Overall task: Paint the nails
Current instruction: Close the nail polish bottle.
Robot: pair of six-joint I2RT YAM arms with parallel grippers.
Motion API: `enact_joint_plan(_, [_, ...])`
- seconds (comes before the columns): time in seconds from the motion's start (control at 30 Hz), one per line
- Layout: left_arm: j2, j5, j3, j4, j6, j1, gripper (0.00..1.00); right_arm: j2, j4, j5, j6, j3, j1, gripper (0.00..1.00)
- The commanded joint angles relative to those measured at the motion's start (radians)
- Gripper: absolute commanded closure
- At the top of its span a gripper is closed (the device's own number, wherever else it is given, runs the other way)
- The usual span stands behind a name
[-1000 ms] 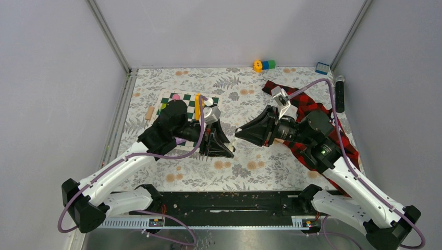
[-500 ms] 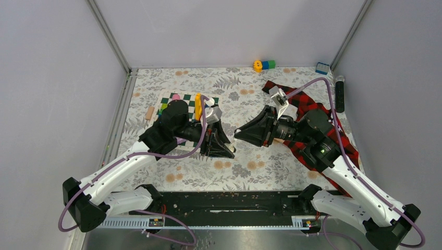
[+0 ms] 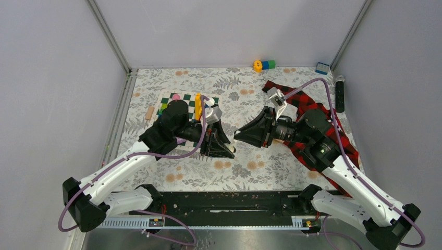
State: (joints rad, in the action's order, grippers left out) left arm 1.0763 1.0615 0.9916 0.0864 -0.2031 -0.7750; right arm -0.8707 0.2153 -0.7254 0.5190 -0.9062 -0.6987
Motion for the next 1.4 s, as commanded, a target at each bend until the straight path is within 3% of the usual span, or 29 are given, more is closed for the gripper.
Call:
enact_joint_plan(0.0, [-0.007, 0.007, 0.004, -0.062, 0.002, -0.004, 1.0, 0.005, 0.022, -0.019, -0.015, -0.045, -0.013, 1.0])
enact_joint_plan(1.37, [-0.017, -0.02, -0.002, -0.07, 0.0, -0.004, 1.0, -0.01, 0.027, -0.017, -0.013, -0.037, -0.035, 1.0])
